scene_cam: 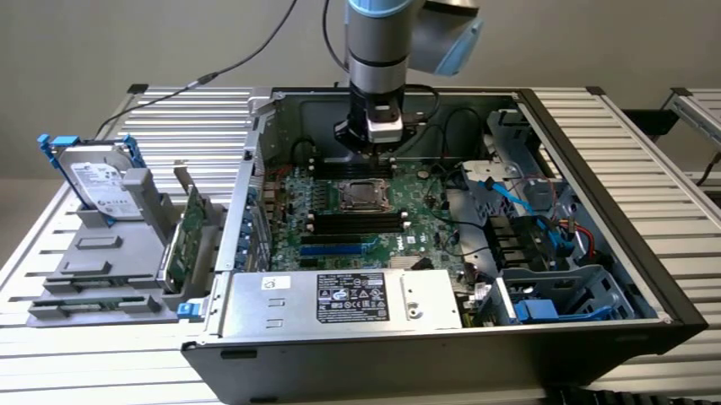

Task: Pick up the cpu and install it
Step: 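Install the first cpu locking lever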

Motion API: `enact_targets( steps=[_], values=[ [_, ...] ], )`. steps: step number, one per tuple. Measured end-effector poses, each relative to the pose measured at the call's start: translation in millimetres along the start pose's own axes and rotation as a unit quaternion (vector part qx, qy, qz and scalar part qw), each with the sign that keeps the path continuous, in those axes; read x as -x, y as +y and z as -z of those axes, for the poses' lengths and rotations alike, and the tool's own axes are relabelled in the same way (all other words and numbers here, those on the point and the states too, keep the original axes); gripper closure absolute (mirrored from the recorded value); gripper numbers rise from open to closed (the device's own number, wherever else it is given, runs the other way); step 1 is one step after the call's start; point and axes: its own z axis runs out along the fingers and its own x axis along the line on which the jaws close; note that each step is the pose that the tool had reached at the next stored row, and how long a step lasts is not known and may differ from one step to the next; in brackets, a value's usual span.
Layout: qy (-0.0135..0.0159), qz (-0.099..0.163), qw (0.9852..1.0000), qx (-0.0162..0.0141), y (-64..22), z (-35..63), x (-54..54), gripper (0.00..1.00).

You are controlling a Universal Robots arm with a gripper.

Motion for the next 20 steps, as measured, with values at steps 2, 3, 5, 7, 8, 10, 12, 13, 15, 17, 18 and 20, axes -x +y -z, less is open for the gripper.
enact_targets(
  steps=[2, 3, 5, 7, 8, 10, 12, 13, 15, 17, 18, 20],
  values=[
    [-0.0001, 0.000, 1.0000, 0.0001, 2.8, 3.3, -0.1, 0.89],
    [-0.0001, 0.000, 1.0000, 0.0002, 4.7, 4.7, -0.1, 0.89],
    [-0.0002, 0.000, 1.0000, 0.0001, 9.0, 7.4, -0.1, 0.89],
    [-0.0003, 0.000, 1.0000, 0.0001, 14.4, 10.3, -0.1, 0.89],
    [-0.0003, 0.000, 1.0000, 0.0001, 17.6, 11.7, -0.1, 0.89],
    [-0.0003, 0.000, 1.0000, 0.0001, 25.9, 15.2, 0.0, 0.89],
    [-0.0004, 0.000, 1.0000, 0.0001, 34.1, 19.1, 0.0, 0.89],
    [-0.0004, 0.000, 1.0000, 0.0001, 37.9, 21.4, 0.0, 0.89],
    [-0.0005, 0.000, 1.0000, 0.0001, 45.0, 26.3, 0.0, 0.89],
    [-0.0009, 0.000, 1.0000, 0.0002, 52.3, 31.6, -0.1, 0.89],
    [-0.0012, 0.000, 1.0000, 0.0002, 54.9, 33.3, -0.1, 0.89],
    [-0.0013, 0.000, 1.0000, 0.0013, 60.5, 35.9, 0.0, 0.89]
  ],
)
